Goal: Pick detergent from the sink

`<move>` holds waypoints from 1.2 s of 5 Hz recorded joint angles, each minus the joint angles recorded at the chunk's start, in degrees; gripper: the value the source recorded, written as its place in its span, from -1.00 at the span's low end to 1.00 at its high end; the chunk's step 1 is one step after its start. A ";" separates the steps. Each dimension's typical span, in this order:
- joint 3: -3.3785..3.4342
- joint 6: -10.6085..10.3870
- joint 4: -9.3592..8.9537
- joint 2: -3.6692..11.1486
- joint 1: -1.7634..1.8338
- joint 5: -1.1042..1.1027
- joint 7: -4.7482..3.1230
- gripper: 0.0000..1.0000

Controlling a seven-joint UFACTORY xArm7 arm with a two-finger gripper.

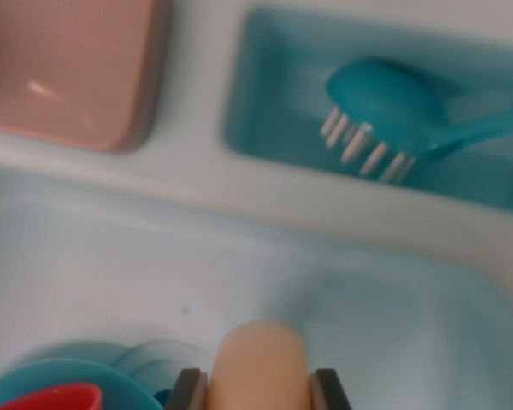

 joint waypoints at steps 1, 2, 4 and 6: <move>0.00 0.00 0.00 0.00 0.00 0.00 0.00 1.00; -0.04 1.81 1.37 -0.45 0.02 -0.17 0.21 1.00; -0.08 3.77 2.86 -0.94 0.03 -0.35 0.44 1.00; -0.13 6.02 4.56 -1.51 0.05 -0.55 0.70 1.00</move>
